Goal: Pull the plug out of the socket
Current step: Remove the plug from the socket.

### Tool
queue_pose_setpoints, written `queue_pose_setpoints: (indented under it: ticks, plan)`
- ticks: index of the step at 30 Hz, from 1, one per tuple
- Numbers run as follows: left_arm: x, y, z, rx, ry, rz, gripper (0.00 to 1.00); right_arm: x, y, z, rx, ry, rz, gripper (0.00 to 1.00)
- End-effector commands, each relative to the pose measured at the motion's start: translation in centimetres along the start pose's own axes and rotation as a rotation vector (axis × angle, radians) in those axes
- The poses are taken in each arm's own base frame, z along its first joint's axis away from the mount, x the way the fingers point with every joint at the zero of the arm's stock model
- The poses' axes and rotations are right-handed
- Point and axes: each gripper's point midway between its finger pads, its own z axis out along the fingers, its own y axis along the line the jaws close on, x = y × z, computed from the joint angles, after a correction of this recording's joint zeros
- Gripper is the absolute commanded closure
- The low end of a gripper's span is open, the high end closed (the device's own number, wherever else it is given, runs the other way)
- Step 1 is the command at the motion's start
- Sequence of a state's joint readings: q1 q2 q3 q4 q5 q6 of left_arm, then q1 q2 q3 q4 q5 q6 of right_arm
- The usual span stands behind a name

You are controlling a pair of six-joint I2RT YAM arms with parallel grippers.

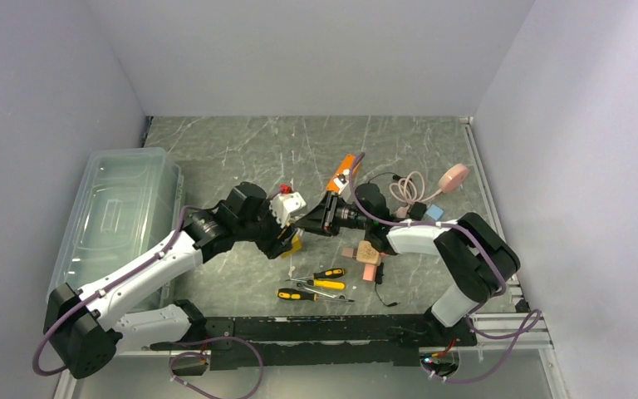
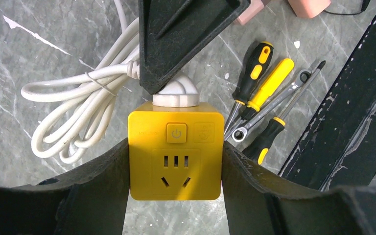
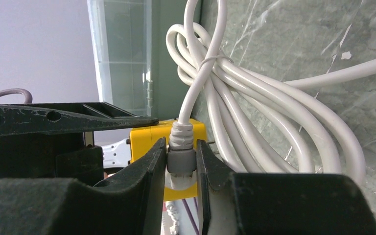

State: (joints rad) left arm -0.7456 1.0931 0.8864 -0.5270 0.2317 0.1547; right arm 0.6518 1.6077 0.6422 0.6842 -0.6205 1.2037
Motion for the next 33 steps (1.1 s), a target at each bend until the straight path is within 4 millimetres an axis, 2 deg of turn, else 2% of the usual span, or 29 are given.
queue_pose_setpoints:
  ticks: [1, 2, 3, 5, 7, 12, 16, 20, 25, 33]
  plan:
    - [-3.9, 0.9, -0.9, -0.060, -0.134, -0.006, 0.42, -0.3, 3.4, -0.6, -0.083, -0.046, -0.128, 1.00]
    - [-4.0, 1.0, -1.0, -0.068, -0.140, -0.019, 0.27, -0.7, 3.2, -0.7, -0.065, -0.074, -0.148, 1.00]
    - [-4.3, 1.2, -1.2, -0.074, -0.152, -0.030, 0.17, -1.2, 2.9, -0.9, -0.041, -0.106, -0.170, 1.00]
    - [-4.6, 1.1, -1.5, -0.064, -0.174, -0.056, 0.05, -2.4, 2.5, -1.3, 0.017, -0.178, -0.224, 1.00]
    - [-5.2, 1.0, -1.9, -0.035, -0.202, -0.081, 0.01, -4.0, 2.0, -1.8, 0.084, -0.256, -0.280, 1.00]
    - [-6.8, 1.1, -3.3, 0.036, -0.302, -0.181, 0.00, -6.7, 2.2, -2.8, 0.166, -0.387, -0.394, 1.00]
    - [-6.7, 3.9, -3.2, 0.026, -0.306, -0.397, 0.00, -8.5, 1.9, -3.6, 0.235, -0.490, -0.465, 1.00]
    - [-6.4, 4.9, -1.7, 0.181, -0.300, -0.632, 0.00, -9.6, 2.0, -3.9, 0.291, -0.585, -0.514, 1.00]
    - [-5.8, 3.9, 0.5, 0.381, -0.252, -0.811, 0.03, -9.7, 2.5, -4.0, 0.357, -0.707, -0.559, 1.00]
    - [-3.2, 4.1, 3.2, 0.427, -0.137, -0.972, 0.05, -9.8, 5.0, -4.1, 0.384, -0.844, -0.577, 1.00]
